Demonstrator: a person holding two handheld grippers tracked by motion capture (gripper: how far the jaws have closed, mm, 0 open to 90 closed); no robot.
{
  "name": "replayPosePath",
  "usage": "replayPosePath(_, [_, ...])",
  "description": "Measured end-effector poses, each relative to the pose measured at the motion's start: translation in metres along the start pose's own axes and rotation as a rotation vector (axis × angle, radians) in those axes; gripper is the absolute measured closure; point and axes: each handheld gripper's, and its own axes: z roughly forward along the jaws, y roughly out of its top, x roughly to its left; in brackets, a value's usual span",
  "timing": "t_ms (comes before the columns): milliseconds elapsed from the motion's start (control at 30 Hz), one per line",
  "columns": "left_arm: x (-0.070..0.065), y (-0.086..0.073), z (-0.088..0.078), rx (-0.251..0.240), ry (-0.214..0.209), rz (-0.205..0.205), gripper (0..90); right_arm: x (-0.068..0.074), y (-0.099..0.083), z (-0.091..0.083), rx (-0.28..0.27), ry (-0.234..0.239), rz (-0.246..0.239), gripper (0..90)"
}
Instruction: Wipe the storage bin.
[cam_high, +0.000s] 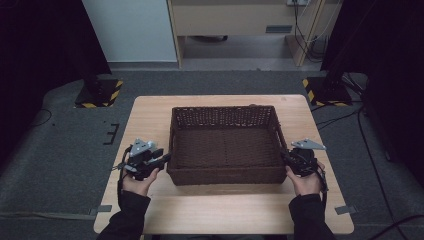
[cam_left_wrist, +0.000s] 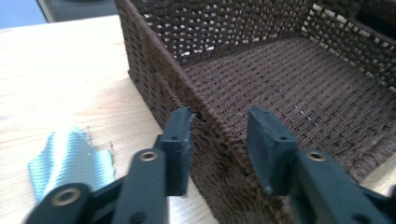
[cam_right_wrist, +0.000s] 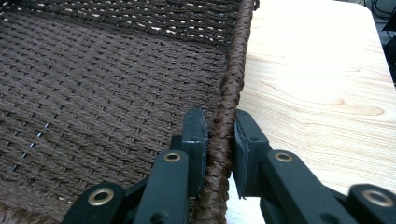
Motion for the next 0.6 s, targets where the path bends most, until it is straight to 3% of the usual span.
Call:
replayPosePath(133, [0.016, -0.006, -0.014, -0.021, 0.038, -0.021, 56.0, -0.002, -0.002, -0.005, 0.006, 0.025, 0.001, 77.3])
replayPosePath(333, [0.048, -0.023, -0.026, 0.005, 0.119, -0.058, 53.0, -0.006, -0.008, -0.014, 0.004, 0.036, 0.005, 77.3])
replayPosePath(367, [0.058, -0.03, -0.025, 0.021, 0.138, -0.067, 53.0, -0.007, -0.011, -0.017, 0.005, 0.035, -0.003, 77.2])
replayPosePath(600, [0.074, -0.041, -0.01, 0.084, 0.196, -0.06, 52.5, -0.006, -0.015, -0.019, -0.001, 0.021, -0.009, 76.2])
